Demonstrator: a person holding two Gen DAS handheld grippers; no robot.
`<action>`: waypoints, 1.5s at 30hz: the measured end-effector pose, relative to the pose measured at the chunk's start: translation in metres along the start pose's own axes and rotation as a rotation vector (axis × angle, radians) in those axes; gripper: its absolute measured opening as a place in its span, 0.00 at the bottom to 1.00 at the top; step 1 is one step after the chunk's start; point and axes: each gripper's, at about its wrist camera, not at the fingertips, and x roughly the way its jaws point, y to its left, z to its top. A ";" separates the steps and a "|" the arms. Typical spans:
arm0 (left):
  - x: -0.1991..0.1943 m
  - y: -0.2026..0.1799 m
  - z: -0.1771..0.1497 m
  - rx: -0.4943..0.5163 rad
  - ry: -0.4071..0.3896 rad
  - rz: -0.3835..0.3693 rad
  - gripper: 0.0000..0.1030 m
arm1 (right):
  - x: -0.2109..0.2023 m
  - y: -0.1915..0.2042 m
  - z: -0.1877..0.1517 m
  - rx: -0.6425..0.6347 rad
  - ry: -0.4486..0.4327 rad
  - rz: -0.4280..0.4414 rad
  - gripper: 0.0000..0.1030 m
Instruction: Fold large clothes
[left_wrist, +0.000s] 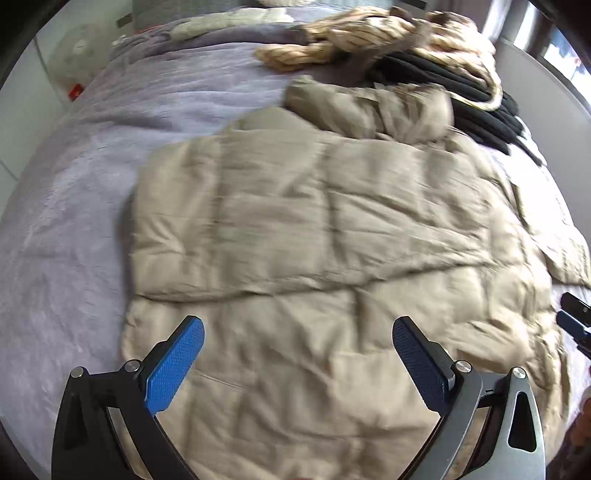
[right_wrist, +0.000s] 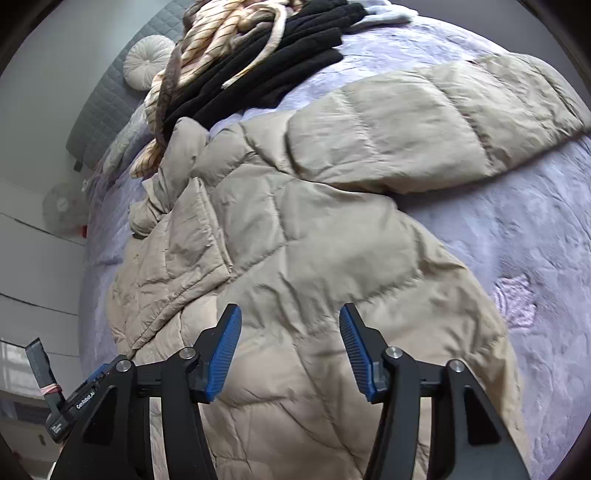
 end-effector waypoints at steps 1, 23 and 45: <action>-0.001 -0.008 -0.002 0.015 0.003 -0.016 0.99 | -0.005 -0.006 -0.001 0.013 -0.007 0.003 0.67; 0.014 -0.123 -0.008 0.142 0.162 -0.107 0.99 | -0.071 -0.111 0.020 0.183 -0.203 0.054 1.00; 0.028 -0.202 0.013 0.138 0.127 -0.203 0.99 | -0.069 -0.283 0.118 0.594 -0.291 0.150 1.00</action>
